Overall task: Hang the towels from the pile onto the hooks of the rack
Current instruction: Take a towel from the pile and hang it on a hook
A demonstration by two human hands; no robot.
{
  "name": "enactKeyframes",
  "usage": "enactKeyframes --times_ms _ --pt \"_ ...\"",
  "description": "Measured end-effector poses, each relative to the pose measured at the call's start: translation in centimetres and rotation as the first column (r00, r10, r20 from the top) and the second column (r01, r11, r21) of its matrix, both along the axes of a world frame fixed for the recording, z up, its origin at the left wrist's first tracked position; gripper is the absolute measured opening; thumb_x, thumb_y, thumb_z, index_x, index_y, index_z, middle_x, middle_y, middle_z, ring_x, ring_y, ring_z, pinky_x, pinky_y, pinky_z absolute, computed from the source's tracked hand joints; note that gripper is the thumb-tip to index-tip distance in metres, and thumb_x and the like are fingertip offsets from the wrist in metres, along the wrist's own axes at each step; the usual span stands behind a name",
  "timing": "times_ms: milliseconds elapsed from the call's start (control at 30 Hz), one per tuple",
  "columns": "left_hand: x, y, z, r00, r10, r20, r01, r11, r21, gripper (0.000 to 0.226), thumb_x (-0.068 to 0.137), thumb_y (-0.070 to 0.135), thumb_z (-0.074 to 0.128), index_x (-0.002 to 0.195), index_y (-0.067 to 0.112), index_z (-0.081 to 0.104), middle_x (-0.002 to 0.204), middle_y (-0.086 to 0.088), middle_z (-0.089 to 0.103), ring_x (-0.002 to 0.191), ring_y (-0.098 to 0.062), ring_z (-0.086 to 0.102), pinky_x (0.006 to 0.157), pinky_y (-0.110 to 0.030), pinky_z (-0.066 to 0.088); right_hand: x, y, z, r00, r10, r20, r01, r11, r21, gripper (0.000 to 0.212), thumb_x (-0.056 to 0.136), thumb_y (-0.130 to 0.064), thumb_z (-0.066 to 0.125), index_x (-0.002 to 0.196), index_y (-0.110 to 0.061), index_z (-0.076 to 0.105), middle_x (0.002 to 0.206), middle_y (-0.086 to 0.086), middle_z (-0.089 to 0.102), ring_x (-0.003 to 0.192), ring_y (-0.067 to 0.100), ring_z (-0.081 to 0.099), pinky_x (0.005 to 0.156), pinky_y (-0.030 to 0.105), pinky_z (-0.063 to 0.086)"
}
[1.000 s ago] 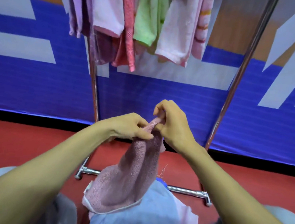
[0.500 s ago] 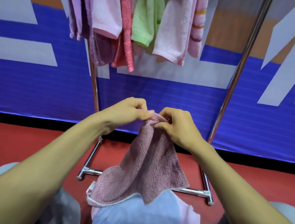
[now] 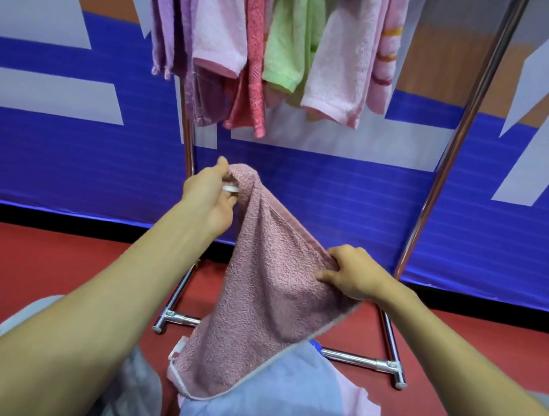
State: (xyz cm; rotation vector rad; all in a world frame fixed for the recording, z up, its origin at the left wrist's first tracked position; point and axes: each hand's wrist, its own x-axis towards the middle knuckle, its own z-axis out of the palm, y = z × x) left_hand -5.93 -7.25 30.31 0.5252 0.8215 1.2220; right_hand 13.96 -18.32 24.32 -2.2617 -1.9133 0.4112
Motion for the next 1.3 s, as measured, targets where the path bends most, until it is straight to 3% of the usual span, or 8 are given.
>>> enactKeyframes --times_ms 133,233,400,800,900,1033,1233,1300 --pt "-0.5 0.1 -0.6 0.988 0.044 -0.147 -0.045 0.999 -0.003 0.017 0.097 0.017 0.054 0.107 0.005 0.058 0.091 -0.005 0.062 0.077 -0.016 0.062 0.064 -0.029 0.051 0.3 -0.3 -0.3 0.939 -0.151 -0.31 0.12 0.986 -0.116 0.022 0.083 -0.028 0.073 0.072 -0.011 0.064 0.079 0.008 0.064 0.074 0.02 0.056 0.066 0.028 0.04" --pt "0.1 -1.1 -0.7 0.915 0.055 -0.399 0.013 0.986 0.165 0.014 0.095 0.018 0.056 0.085 0.01 0.061 0.079 -0.002 0.059 0.071 -0.015 0.055 0.067 -0.025 0.049 -0.3 -0.6 1.3 0.483 -0.201 -0.852 0.154 0.978 -0.143 0.017 0.085 -0.014 0.069 0.079 0.002 0.069 0.076 0.013 0.069 0.066 0.02 0.061 0.066 0.031 0.052" --pt "1.3 -3.1 -1.6 0.672 0.203 -0.712 0.263 0.834 0.485 0.011 0.081 0.021 0.072 0.071 0.018 0.071 0.071 0.002 0.069 0.067 -0.009 0.057 0.066 -0.028 0.049 -1.0 -0.4 3.5 -0.092 -0.176 -0.98 0.401 0.894 -0.198 0.013 0.095 -0.001 0.052 0.091 0.004 0.062 0.08 0.013 0.068 0.058 0.014 0.069 0.055 0.026 0.059" --pt "3.4 -6.5 -2.8 0.464 0.165 -0.87 0.741 0.465 0.484 0.02 0.08 0.041 0.072 0.096 0.029 0.076 0.089 0.007 0.067 0.087 -0.003 0.061 0.081 -0.027 0.049 -1.4 -0.9 3.5 -0.383 -0.128 -0.915 0.326 0.908 -0.263 0.022 0.1 0.003 0.036 0.092 0.008 0.055 0.094 0.033 0.065 0.071 0.034 0.072 0.056 0.041 0.06" --pt "3.1 -6.4 -3.4 0.304 0.305 -0.903 0.876 0.283 0.39 0.052 0.072 0.04 0.078 0.121 0.025 0.066 0.101 0.007 0.057 0.096 -0.007 0.049 0.084 -0.016 0.039 -1.2 -1.1 3.5 -0.385 -0.155 -0.91 0.342 0.892 -0.296 0.02 0.101 0.0 0.037 0.103 0.009 0.054 0.097 0.03 0.065 0.066 0.035 0.072 0.051 0.045 0.059" --pt "3.1 -6.2 -3.4 0.424 0.387 -0.819 0.769 0.325 0.551 0.023 0.087 0.023 0.067 0.11 0.021 0.071 0.09 0.003 0.064 0.086 -0.01 0.058 0.077 -0.02 0.044 -1.2 -1.4 4.0 -0.218 -0.155 -0.964 0.307 0.926 -0.219 0.018 0.1 -0.002 0.042 0.091 0.003 0.058 0.081 0.021 0.072 0.068 0.028 0.073 0.063 0.038 0.061" --pt "2.7 -4.9 -2.2 0.529 0.203 -0.824 0.601 0.596 0.533 0.016 0.09 0.012 0.059 0.091 0.02 0.073 0.086 0.011 0.071 0.085 -0.004 0.063 0.08 -0.024 0.046 0.1 -1.1 3.0 0.589 -0.221 -0.777 0.455 0.886 0.092 0.018 0.084 -0.025 0.07 0.078 -0.013 0.057 0.083 0.009 0.067 0.075 0.023 0.068 0.078 0.036 0.059" --pt "2.4 -4.7 -1.9 0.552 0.179 -0.814 0.567 0.636 0.524 0.022 0.091 0.009 0.057 0.088 0.025 0.072 0.089 0.01 0.072 0.088 -0.003 0.064 0.08 -0.021 0.046 0.2 -0.7 2.2 0.693 -0.188 -0.696 0.438 0.877 0.198 0.024 0.078 -0.024 0.073 0.087 -0.019 0.052 0.091 0.003 0.064 0.085 0.019 0.064 0.085 0.039 0.055"
